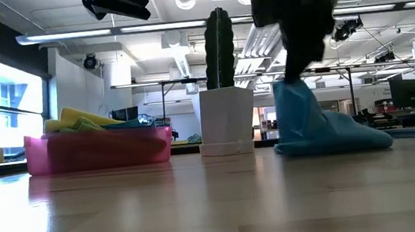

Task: Fold microfiber towels
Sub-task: Fold the blue microfiber cloth

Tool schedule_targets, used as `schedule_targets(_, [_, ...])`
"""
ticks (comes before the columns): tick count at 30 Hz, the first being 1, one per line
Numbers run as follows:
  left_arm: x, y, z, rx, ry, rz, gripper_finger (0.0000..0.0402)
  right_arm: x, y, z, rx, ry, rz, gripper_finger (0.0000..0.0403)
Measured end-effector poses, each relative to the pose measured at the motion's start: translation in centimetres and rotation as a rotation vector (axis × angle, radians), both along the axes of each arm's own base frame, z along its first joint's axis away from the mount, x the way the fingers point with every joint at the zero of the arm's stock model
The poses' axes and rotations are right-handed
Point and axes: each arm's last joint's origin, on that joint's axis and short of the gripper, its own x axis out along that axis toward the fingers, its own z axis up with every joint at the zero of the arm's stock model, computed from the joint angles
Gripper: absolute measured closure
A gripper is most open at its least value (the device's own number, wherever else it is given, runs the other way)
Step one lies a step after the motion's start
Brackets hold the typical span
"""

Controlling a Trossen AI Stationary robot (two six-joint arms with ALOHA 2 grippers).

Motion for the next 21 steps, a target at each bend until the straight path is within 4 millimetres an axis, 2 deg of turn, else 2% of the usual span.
schedule_targets(6, [0.1,0.0,0.1,0.092,0.031,-0.086,0.0236,1.1,3.6,4.7,-0.008,-0.122,0.138,0.0402])
schedule_targets(13, [0.8,-0.3,1.0,0.176,-0.054,-0.161,0.0236,0.9,7.4,10.0,-0.021,-0.253,0.23,0.0402])
schedule_targets(17, [1.8,-0.7,1.0,0.179,-0.111,-0.215,0.0236,0.4,8.5,12.7,-0.085,-0.319,0.211,0.0403])
schedule_targets(21, [3.1,-1.2,0.1,0.143,-0.133,-0.267,0.0236,0.1,8.9,14.5,-0.122,-0.363,0.186,0.0403])
